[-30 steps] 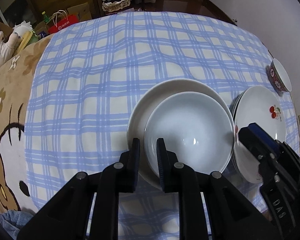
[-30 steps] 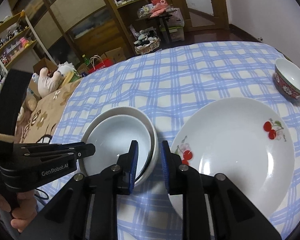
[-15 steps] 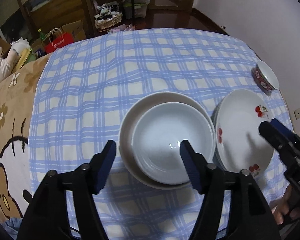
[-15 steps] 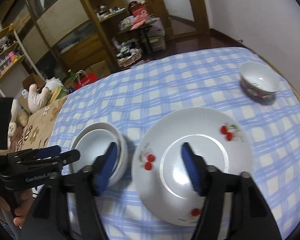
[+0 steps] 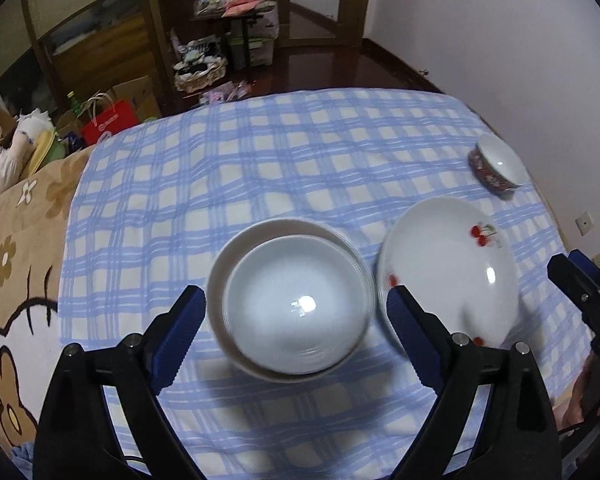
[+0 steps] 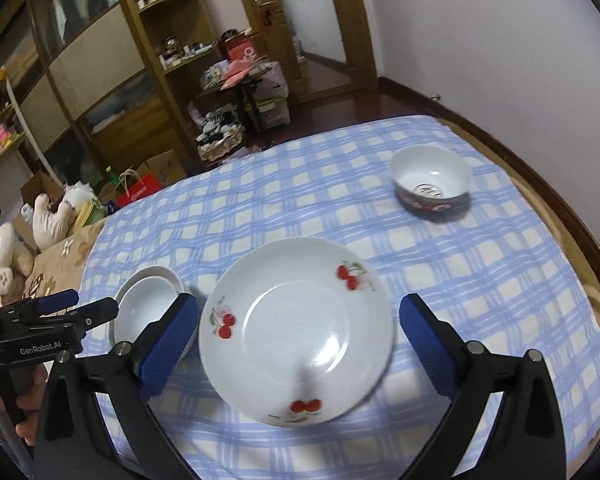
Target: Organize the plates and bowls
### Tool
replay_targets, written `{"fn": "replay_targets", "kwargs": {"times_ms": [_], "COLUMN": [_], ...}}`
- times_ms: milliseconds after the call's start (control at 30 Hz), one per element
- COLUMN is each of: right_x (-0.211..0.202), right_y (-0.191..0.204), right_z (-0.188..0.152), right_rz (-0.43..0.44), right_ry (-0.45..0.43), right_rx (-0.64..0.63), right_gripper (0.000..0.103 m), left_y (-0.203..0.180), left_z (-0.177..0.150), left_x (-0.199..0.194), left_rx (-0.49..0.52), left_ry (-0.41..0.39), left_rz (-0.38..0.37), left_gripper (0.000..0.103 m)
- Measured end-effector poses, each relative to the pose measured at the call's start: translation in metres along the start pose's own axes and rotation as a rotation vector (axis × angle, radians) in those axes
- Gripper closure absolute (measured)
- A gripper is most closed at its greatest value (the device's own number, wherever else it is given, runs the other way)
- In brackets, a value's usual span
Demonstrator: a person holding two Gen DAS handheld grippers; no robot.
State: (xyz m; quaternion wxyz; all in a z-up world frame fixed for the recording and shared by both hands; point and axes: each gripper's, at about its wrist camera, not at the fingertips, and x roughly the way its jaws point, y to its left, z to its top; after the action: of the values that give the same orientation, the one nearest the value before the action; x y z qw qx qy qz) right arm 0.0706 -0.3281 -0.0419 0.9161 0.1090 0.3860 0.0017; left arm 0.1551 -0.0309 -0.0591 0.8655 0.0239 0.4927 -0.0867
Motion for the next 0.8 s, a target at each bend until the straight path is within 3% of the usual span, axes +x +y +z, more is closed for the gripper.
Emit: {"fn": "replay_targets", "kwargs": {"times_ms": [367, 600, 800], "right_x": [-0.027, -0.036, -0.035], "right_y": [-0.047, -0.074, -0.101], "right_z": [0.017, 0.025, 0.037], "right_rz": [-0.086, -0.112, -0.129], "right_ry": [-0.094, -0.118, -0.118], "right_rx": [0.061, 0.086, 0.119], "right_gripper": [0.000, 0.000, 0.000], "left_y": [-0.056, -0.088, -0.123], "left_z": [0.034, 0.055, 0.069], "left_x": [-0.028, -0.016, 0.001], "left_rx": [0.019, -0.007, 0.048], "left_ry": [-0.088, -0.083, -0.073], "left_rz": [-0.111, -0.201, -0.195], "left_gripper": [0.012, 0.012, 0.012]}}
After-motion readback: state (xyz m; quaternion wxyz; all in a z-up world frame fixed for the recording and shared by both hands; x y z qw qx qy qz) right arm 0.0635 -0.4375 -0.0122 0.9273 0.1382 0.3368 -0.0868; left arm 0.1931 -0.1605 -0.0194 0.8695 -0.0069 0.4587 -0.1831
